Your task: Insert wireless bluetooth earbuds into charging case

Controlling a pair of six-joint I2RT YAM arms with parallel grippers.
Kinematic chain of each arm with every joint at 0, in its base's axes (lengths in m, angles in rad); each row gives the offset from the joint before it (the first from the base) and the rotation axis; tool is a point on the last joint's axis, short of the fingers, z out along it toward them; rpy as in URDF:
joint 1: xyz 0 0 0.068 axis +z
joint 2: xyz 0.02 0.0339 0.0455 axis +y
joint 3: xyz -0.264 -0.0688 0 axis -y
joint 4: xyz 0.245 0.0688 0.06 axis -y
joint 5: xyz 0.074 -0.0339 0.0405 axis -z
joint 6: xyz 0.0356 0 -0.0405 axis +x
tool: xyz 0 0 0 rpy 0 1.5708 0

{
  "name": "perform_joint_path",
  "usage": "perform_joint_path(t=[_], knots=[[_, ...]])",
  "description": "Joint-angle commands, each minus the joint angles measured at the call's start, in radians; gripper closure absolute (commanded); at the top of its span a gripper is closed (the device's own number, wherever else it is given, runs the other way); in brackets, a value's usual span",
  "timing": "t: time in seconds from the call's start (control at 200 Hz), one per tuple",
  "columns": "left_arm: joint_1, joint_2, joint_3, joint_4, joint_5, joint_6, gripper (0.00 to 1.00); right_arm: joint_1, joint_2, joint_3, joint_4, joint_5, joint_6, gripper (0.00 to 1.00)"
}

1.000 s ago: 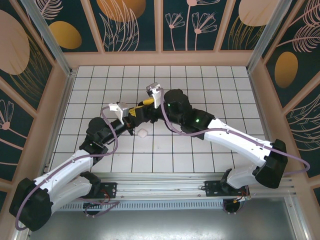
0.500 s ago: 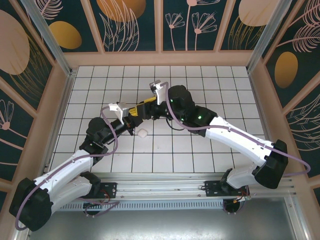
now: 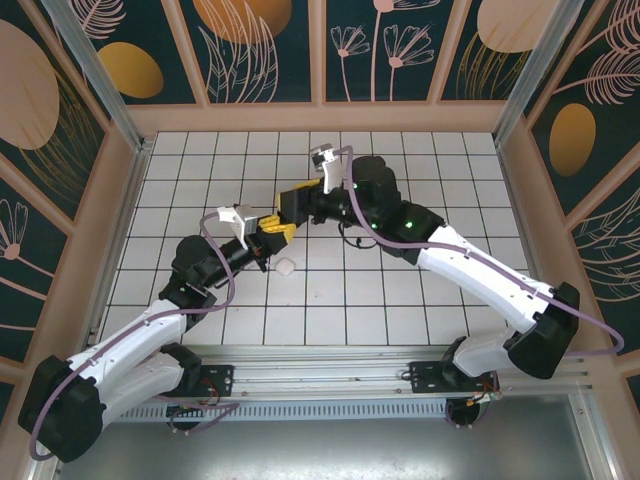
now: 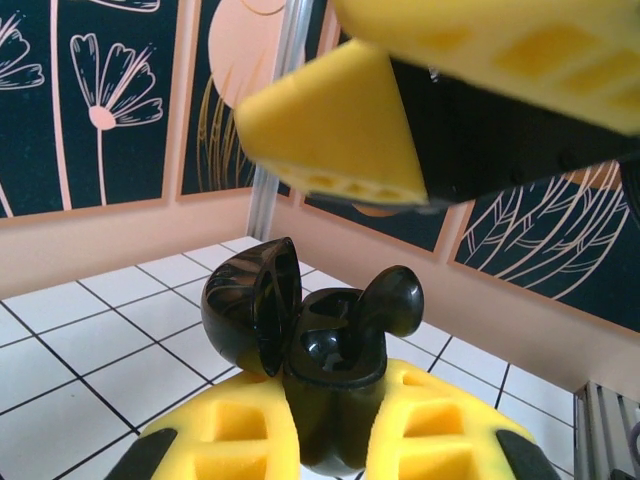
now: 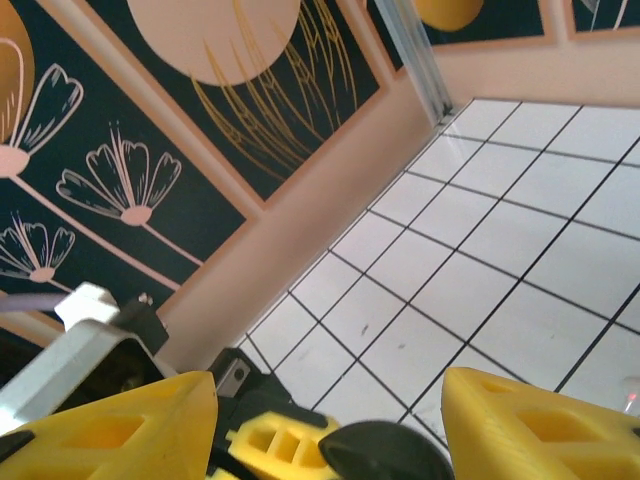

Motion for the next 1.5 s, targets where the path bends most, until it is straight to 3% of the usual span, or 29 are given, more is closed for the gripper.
perform_joint_path(t=[0.0, 0.385, 0.761, 1.496], knots=[[-0.004, -0.016, 0.018, 0.053, 0.025, -0.011, 1.0, -0.023, -0.051, 0.024, 0.011, -0.021, 0.003, 0.39], [-0.004, -0.012, 0.039, 0.039, 0.057, -0.014, 1.0, -0.086, -0.244, -0.138, -0.063, -0.094, -0.187, 0.5], [-0.003, 0.006, 0.054, 0.033, 0.089, -0.025, 1.0, -0.085, -0.193, -0.158, -0.146, -0.103, -0.255, 0.72], [-0.005, 0.04, 0.085, 0.023, 0.117, -0.021, 1.0, -0.061, -0.108, -0.111, -0.136, -0.17, -0.28, 0.75]])
